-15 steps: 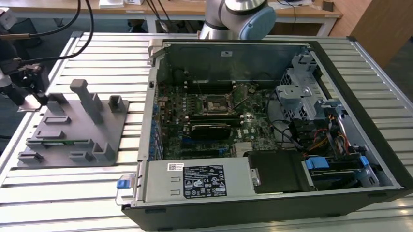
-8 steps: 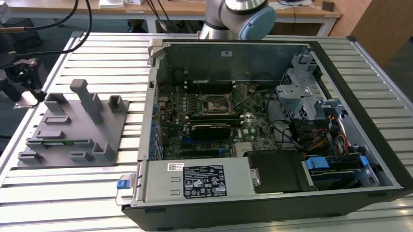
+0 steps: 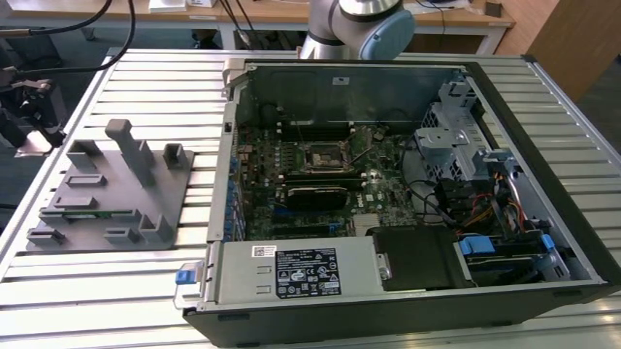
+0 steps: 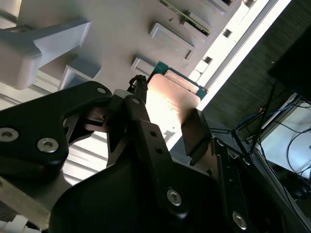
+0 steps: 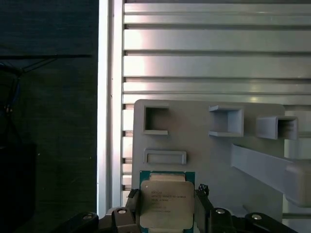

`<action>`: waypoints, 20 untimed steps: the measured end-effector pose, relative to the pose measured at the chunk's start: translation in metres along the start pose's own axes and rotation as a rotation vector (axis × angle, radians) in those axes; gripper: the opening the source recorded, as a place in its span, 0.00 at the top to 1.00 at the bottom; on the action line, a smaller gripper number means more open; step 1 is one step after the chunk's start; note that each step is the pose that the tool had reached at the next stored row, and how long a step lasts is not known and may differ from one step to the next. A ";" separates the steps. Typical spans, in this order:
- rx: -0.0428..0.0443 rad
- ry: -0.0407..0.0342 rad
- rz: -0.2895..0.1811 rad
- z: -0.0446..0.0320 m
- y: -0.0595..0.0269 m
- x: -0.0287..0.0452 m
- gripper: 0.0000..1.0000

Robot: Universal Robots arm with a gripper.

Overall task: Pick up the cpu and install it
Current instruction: 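Pick up the cpu and move it towards the insertion slot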

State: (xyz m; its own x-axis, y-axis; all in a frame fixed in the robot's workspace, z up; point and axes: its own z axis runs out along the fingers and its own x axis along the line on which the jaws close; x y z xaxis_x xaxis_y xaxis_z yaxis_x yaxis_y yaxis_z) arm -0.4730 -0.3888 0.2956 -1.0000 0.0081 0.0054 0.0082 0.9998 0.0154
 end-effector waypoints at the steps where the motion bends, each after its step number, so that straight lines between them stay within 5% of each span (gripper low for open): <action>1: 0.0000 -0.0001 0.000 -0.0009 0.0000 0.0000 0.47; 20: 0.0001 -0.0001 0.000 -0.0240 0.0014 0.0001 0.47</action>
State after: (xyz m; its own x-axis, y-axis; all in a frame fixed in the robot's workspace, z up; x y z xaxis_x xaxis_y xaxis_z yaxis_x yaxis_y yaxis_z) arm -0.4730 -0.3878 0.3196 -1.0000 0.0081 0.0053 0.0082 0.9998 0.0154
